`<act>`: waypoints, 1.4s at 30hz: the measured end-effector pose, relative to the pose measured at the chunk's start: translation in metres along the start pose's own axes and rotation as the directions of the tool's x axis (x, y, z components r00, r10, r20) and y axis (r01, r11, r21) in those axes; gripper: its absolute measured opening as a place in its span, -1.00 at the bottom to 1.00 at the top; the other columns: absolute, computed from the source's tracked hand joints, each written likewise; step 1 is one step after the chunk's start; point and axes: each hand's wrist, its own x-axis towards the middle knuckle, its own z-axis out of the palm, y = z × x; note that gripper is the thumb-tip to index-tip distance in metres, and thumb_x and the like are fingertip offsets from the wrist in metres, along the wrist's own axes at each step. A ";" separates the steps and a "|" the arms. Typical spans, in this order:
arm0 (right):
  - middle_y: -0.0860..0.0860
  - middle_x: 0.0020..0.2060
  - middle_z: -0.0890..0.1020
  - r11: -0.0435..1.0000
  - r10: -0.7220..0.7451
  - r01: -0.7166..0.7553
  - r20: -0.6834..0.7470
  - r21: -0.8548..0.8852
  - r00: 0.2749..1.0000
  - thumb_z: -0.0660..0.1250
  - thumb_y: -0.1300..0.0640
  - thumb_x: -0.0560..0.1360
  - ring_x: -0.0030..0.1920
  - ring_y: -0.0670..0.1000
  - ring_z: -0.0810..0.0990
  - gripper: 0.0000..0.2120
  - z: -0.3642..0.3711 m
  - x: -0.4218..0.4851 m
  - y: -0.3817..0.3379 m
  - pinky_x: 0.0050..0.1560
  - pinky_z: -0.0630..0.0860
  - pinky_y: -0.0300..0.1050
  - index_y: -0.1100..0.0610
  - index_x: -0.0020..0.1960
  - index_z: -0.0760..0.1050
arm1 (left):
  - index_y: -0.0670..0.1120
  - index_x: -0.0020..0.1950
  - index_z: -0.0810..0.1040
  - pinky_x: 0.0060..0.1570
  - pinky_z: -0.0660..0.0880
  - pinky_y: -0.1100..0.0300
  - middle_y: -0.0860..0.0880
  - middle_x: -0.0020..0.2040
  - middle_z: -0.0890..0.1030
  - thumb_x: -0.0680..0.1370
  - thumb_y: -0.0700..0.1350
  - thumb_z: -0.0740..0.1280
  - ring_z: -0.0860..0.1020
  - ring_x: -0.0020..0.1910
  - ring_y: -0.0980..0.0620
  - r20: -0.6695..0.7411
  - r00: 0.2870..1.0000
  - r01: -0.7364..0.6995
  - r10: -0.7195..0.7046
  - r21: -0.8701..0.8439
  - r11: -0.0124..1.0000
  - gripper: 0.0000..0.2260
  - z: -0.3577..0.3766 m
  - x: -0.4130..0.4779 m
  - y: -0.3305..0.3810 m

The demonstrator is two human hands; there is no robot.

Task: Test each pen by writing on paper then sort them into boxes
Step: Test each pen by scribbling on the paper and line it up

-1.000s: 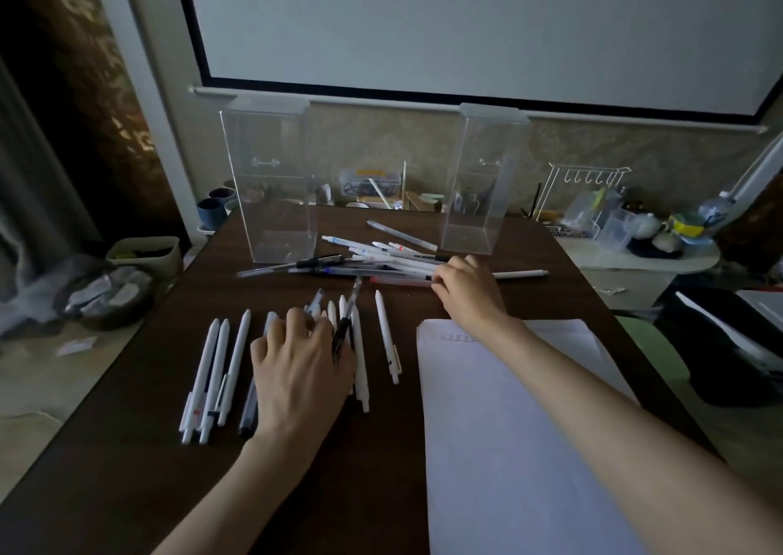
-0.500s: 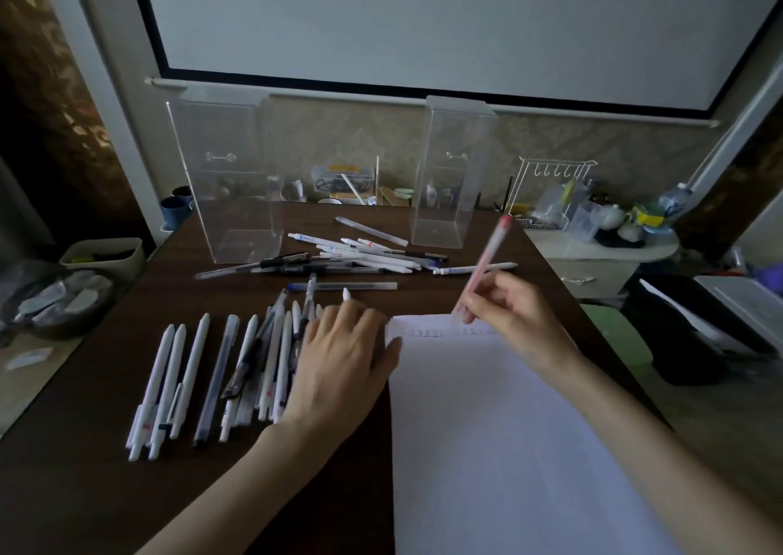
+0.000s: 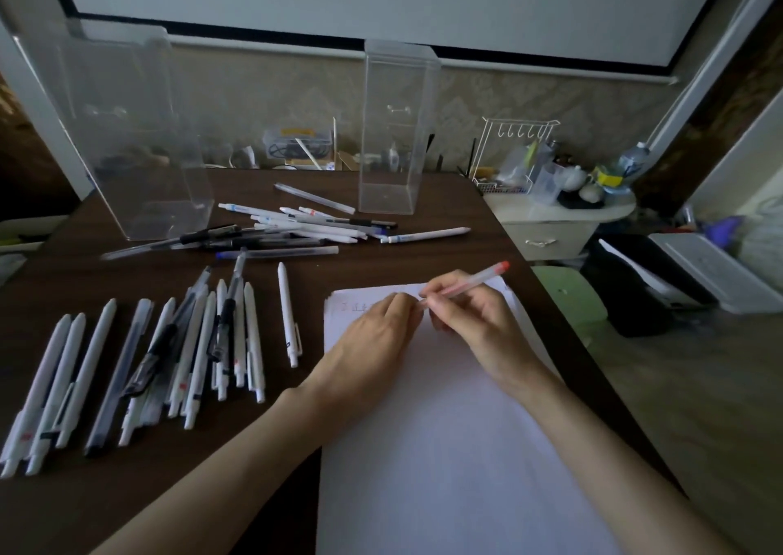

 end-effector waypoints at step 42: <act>-0.01 -0.50 0.15 0.869 -0.073 -0.129 -0.383 -0.477 0.921 0.25 0.40 0.35 -0.49 -0.11 0.10 -0.66 -0.024 0.023 0.022 -0.49 0.03 -0.25 0.12 -0.39 0.14 | -0.03 -0.03 0.62 -0.38 0.20 0.22 -0.04 -0.34 0.47 0.53 0.01 0.06 0.50 -0.39 -0.09 0.033 0.994 -0.108 0.103 0.310 0.945 -0.65 0.005 0.001 0.005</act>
